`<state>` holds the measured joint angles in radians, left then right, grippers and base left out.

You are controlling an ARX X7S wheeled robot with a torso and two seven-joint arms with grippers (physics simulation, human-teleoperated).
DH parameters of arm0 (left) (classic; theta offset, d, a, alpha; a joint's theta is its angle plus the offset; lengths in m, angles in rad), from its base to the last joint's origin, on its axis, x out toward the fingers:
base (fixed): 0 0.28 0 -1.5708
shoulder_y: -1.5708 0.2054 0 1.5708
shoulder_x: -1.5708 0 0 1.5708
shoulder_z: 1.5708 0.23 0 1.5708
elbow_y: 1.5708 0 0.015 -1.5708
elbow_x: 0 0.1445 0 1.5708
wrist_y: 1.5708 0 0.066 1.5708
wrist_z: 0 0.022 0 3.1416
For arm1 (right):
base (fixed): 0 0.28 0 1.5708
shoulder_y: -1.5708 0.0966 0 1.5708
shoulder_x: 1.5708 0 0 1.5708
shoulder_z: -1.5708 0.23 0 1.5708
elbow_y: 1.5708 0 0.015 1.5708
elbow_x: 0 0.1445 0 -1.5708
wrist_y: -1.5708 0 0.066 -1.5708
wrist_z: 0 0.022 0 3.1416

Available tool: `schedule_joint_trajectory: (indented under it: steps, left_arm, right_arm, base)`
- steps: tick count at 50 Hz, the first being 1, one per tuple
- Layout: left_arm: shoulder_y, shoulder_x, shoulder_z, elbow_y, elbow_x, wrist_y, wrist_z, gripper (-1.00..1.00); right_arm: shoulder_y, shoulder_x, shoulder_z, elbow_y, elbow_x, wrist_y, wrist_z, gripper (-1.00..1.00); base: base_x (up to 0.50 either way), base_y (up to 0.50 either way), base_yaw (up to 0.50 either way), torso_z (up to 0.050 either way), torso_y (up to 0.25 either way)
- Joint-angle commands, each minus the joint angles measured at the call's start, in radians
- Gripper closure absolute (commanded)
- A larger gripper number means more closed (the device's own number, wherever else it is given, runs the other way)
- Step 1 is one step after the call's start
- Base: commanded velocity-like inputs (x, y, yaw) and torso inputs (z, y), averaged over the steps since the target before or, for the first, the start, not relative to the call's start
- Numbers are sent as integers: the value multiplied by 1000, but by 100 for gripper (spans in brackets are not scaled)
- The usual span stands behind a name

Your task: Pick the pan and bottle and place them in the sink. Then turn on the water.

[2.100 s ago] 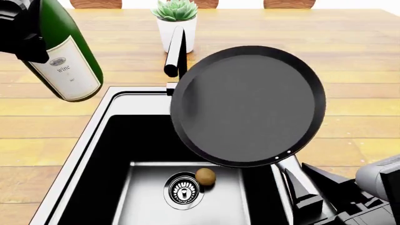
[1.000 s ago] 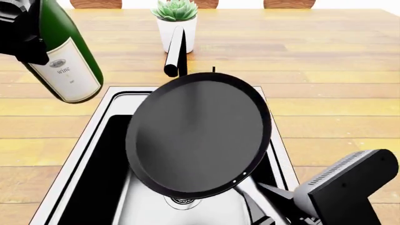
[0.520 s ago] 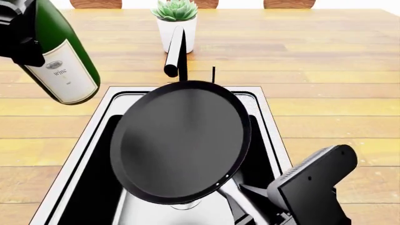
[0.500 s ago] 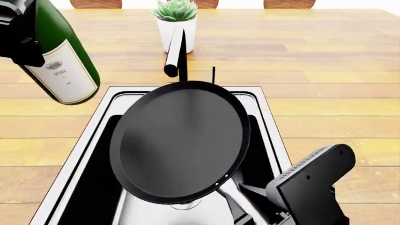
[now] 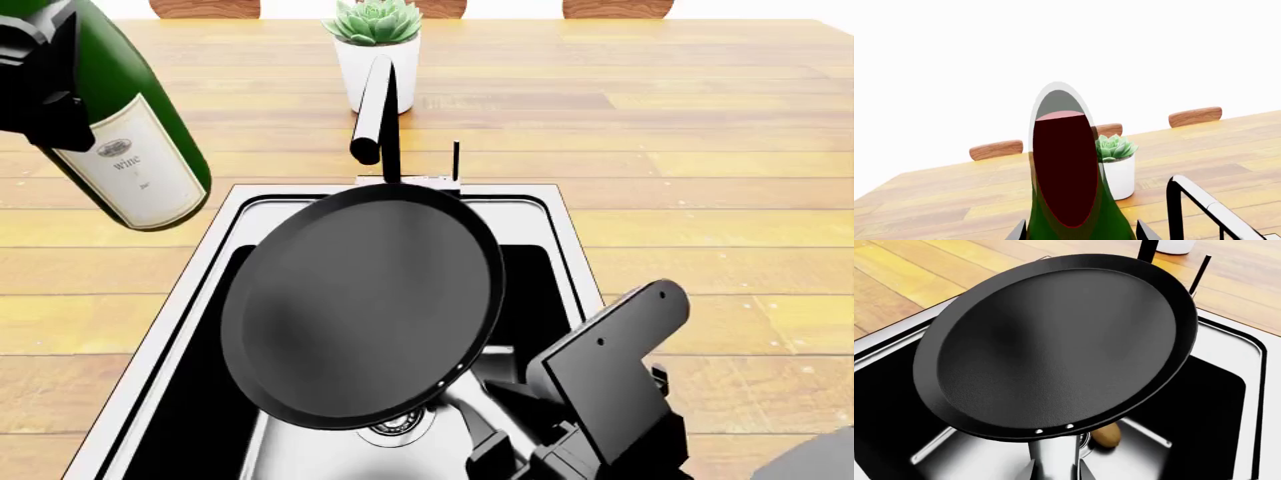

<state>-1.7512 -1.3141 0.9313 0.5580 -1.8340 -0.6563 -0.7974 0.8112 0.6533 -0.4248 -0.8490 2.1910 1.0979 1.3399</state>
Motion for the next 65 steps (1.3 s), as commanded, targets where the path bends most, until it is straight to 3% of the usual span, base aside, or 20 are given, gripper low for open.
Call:
schedule_joint_trajectory:
  steps: [1, 65]
  left_arm:
    - [-15, -8, -16, -3, 14, 20, -6, 100]
    - [74, -17, -11, -9, 65, 73, 19, 100]
  right_arm:
    - [38, -31, 17, 74, -68, 46, -64, 100]
    - [41, -110, -119, 257, -234, 163, -258, 100]
  base:
    - [0, 0, 0, 0, 10]
    - [0, 0, 0, 1, 3]
